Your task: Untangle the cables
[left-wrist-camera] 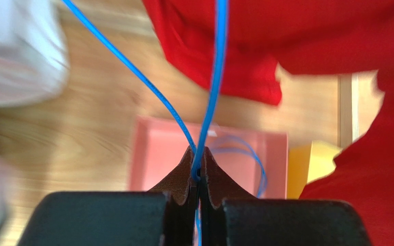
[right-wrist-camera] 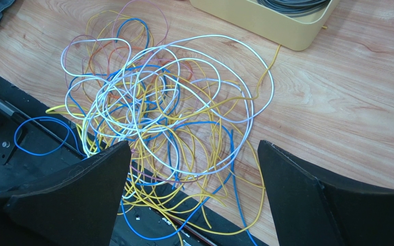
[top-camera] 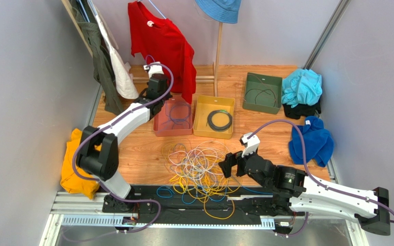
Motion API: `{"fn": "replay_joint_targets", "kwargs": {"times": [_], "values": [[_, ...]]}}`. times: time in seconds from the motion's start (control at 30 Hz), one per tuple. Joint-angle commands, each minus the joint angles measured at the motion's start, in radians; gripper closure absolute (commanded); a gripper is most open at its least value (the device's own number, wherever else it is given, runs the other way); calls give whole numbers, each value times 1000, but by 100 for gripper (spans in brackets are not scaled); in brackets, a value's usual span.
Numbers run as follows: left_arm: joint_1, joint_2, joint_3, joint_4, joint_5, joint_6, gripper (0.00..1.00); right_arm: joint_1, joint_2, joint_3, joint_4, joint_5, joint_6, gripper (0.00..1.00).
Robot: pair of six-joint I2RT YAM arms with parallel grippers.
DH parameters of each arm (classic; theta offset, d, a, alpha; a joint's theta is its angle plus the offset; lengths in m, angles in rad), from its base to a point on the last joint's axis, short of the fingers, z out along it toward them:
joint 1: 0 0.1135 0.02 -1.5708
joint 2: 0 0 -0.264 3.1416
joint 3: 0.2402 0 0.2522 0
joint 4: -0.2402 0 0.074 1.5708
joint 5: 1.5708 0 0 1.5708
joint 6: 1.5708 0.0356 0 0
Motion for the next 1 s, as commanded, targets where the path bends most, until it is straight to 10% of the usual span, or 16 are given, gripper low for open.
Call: {"fn": "replay_joint_targets", "kwargs": {"times": [0.0,0.7,0.97], "values": [[-30,91,-20,108,95,-81,100,0,-18,-4,42,9,2,0],[-3,115,107,194,44,108,100,2,-41,-21,25,22,22,0],[8,164,-61,242,119,-67,100,2,3,-9,37,25,4,0]]}}
